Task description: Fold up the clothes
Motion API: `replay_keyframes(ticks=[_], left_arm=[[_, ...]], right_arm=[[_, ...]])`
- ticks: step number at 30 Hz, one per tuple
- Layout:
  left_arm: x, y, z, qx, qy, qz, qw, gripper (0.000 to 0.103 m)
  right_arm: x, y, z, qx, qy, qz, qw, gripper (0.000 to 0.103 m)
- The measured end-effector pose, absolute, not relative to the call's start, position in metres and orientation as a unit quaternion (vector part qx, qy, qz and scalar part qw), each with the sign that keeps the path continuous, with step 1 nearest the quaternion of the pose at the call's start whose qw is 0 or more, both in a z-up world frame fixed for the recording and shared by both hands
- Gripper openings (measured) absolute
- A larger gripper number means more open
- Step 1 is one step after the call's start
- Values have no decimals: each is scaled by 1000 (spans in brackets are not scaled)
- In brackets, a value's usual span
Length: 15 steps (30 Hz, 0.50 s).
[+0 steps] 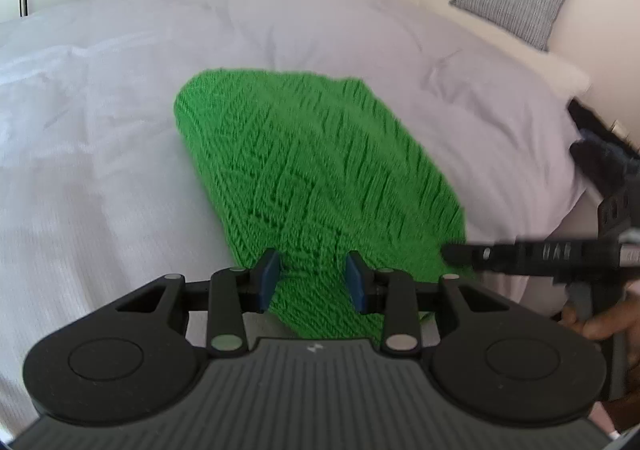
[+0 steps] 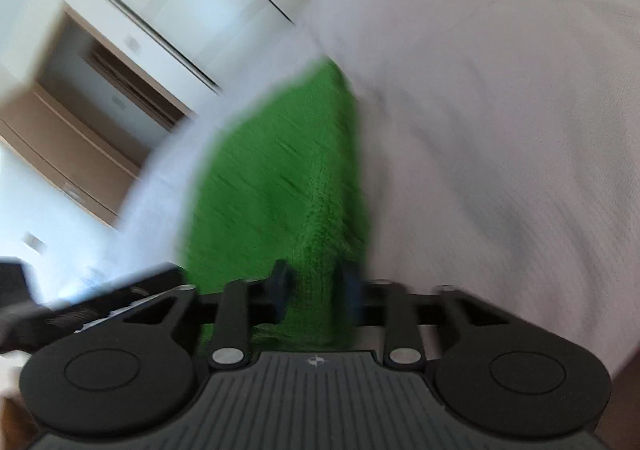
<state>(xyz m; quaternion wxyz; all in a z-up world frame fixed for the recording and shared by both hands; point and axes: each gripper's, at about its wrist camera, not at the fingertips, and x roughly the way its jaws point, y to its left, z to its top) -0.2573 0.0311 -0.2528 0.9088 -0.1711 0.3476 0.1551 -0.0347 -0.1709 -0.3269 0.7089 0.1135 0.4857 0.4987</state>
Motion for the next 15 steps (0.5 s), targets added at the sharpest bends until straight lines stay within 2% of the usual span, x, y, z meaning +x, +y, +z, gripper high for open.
replay_keyframes(ticks=[1,5,7,12,14,15], left_arm=[[-259,30,-251,-171,345,155,910,31],[-265,26,-248,-173,347,151,909,31],[-264,21,-255,-165,360,154,905,32],[-267,15,-258,-160,374,163,899,32],[-271,11,-249,-142,372,165,902,31],[-272,9,-245,-133,369,167,904,30]], right_arm=[[-34,-173,-330,130,489,495,706,12],[-37,-181,-313,144,466,498,717,7],[-36,-182,-317,128,480,486,719,7],[-40,-178,-327,112,496,462,727,7],[-44,-177,-317,101,483,458,739,11],[-46,-178,-311,95,475,457,746,19]])
